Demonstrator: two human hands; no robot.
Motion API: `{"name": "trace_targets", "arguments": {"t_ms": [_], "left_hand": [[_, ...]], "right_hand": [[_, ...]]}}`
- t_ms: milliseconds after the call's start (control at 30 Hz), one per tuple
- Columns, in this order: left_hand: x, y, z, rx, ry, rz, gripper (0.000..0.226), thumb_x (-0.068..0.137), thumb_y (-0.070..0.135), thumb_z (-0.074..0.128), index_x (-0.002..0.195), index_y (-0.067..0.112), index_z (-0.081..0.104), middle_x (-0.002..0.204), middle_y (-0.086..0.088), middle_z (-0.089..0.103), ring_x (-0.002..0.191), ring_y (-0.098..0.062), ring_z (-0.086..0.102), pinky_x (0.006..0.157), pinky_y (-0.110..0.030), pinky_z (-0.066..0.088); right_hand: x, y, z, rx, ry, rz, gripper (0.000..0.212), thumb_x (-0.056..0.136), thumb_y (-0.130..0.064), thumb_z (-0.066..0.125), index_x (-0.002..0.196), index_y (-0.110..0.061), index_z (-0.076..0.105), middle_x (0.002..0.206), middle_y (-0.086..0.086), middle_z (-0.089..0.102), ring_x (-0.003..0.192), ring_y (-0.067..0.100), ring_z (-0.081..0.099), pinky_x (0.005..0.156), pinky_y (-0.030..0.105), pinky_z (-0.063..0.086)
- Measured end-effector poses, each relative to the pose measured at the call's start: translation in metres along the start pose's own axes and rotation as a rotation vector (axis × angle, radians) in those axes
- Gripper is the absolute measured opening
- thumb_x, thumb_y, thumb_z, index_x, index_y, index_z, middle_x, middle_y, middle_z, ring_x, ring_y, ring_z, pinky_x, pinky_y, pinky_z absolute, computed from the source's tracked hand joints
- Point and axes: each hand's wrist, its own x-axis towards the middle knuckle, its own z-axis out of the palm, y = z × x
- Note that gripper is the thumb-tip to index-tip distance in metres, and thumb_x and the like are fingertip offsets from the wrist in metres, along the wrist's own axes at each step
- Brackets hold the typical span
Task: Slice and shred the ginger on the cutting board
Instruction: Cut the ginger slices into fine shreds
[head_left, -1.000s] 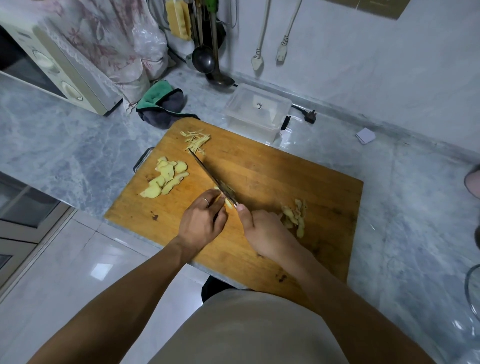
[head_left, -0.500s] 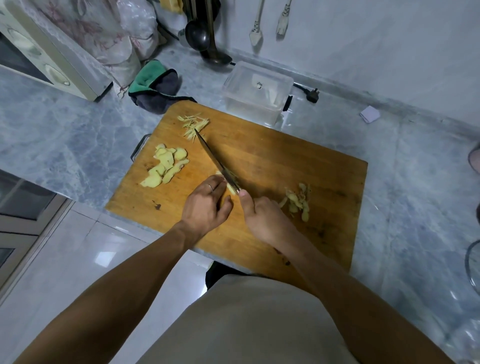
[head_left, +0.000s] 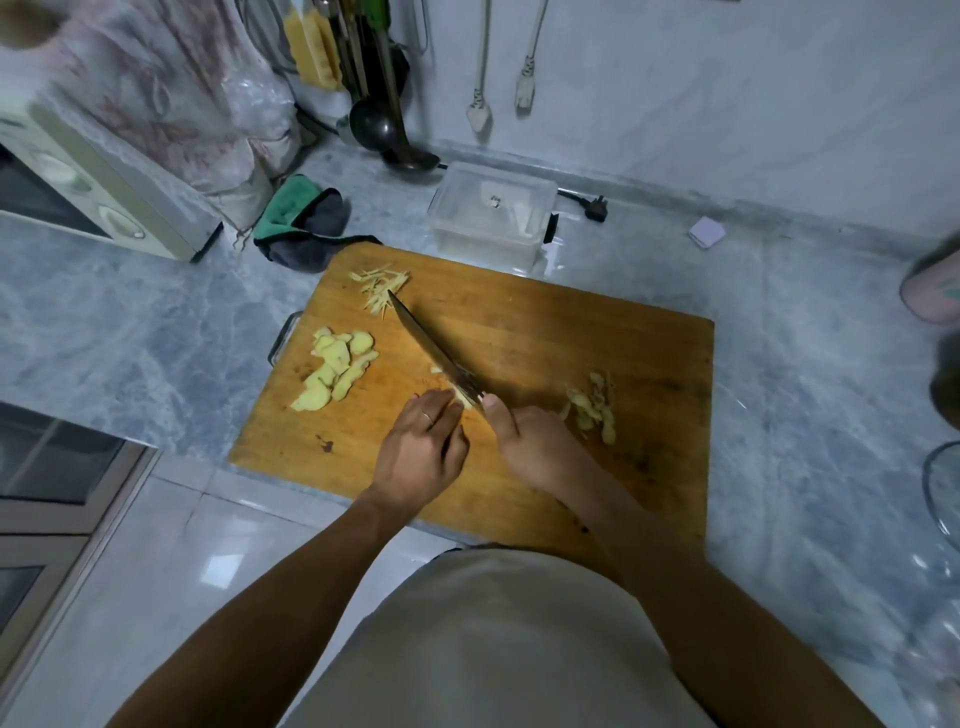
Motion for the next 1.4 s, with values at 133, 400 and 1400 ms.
{"name": "trace_targets", "arguments": {"t_ms": [133, 400, 1400], "left_hand": [[0.000, 0.000, -0.002, 0.011, 0.013, 0.026, 0.030, 0.093, 0.017, 0.056, 0.116, 0.001, 0.067, 0.122, -0.015, 0.061, 0.114, -0.032, 0.057, 0.097, -0.043, 0.047], [0.002, -0.001, -0.002, 0.014, -0.017, 0.004, 0.032, 0.092, 0.019, 0.054, 0.118, 0.004, 0.065, 0.126, -0.013, 0.061, 0.120, -0.029, 0.054, 0.101, -0.043, 0.045], [0.001, -0.005, 0.003, 0.049, -0.024, 0.003, 0.034, 0.094, 0.021, 0.053, 0.119, 0.004, 0.069, 0.123, -0.014, 0.064, 0.123, -0.031, 0.055, 0.100, -0.046, 0.045]], "right_hand": [[-0.003, 0.002, 0.006, -0.009, 0.022, -0.024, 0.066, 0.109, -0.048, 0.019, 0.059, -0.016, 0.048, 0.072, 0.008, 0.057, 0.090, 0.034, 0.063, 0.076, 0.030, 0.034], [-0.007, 0.002, 0.003, -0.037, 0.003, -0.006, 0.065, 0.109, -0.049, 0.021, 0.060, -0.015, 0.047, 0.063, 0.003, 0.053, 0.071, 0.022, 0.055, 0.072, 0.031, 0.035], [-0.012, 0.006, 0.010, -0.027, 0.001, -0.010, 0.058, 0.109, -0.047, 0.023, 0.060, -0.021, 0.041, 0.059, -0.004, 0.044, 0.075, 0.022, 0.050, 0.073, 0.031, 0.031]]}}
